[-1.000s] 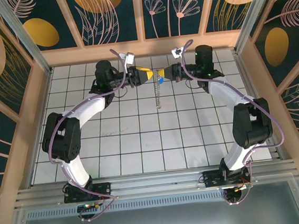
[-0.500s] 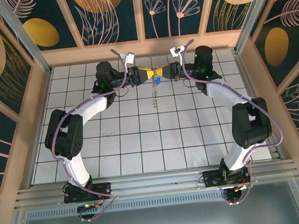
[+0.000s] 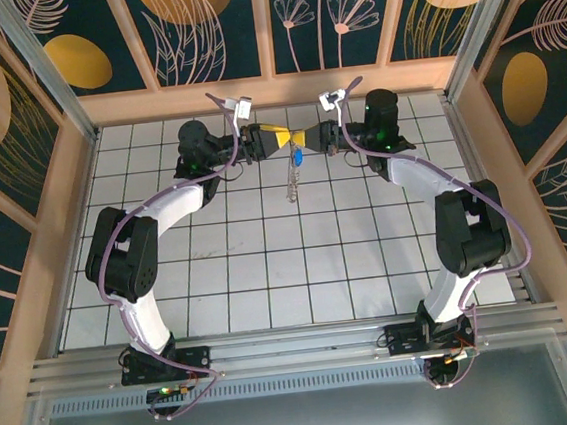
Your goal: Put the keys on the keyring
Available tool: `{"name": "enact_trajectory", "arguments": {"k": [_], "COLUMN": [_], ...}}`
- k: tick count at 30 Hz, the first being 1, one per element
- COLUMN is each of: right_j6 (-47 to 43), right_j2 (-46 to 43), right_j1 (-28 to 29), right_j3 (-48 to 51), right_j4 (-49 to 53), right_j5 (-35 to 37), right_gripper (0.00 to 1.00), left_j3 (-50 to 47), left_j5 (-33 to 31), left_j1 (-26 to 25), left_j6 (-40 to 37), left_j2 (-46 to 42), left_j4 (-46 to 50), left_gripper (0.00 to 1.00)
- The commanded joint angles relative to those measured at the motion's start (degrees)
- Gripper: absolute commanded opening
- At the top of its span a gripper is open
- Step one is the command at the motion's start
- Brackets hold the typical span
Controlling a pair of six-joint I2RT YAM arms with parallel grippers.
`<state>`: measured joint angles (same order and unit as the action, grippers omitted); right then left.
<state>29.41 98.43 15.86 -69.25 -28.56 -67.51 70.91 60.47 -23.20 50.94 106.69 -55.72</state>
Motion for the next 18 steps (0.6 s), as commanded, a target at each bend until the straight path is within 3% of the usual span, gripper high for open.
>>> {"name": "enact_trajectory", "arguments": {"k": [1,5,18], "right_j6": [0.6,-0.5,0.8], "right_j2": [0.1,-0.8,-1.2], "right_j1": [0.3,0.1,0.1], "right_j3": [0.8,1.5,1.6], "right_j4": [-3.9,-2.8,-4.8], "right_j5": [-1.0,-0.8,-0.8], "right_gripper": [0.0,0.0,0.0], "left_j3": [-1.5,-2.1,-2.6], "left_j5": [-1.0,-4.6,-2.2], "left_j1": [-0.1,-0.1,-0.2], "left_j6": [-0.9,-2.8,0.3], "left_j2": [0.2,-0.7,1.4], "left_j4": [-2.0,-0.4,-3.1], "left_gripper": [0.35,0.4,0.39]}}
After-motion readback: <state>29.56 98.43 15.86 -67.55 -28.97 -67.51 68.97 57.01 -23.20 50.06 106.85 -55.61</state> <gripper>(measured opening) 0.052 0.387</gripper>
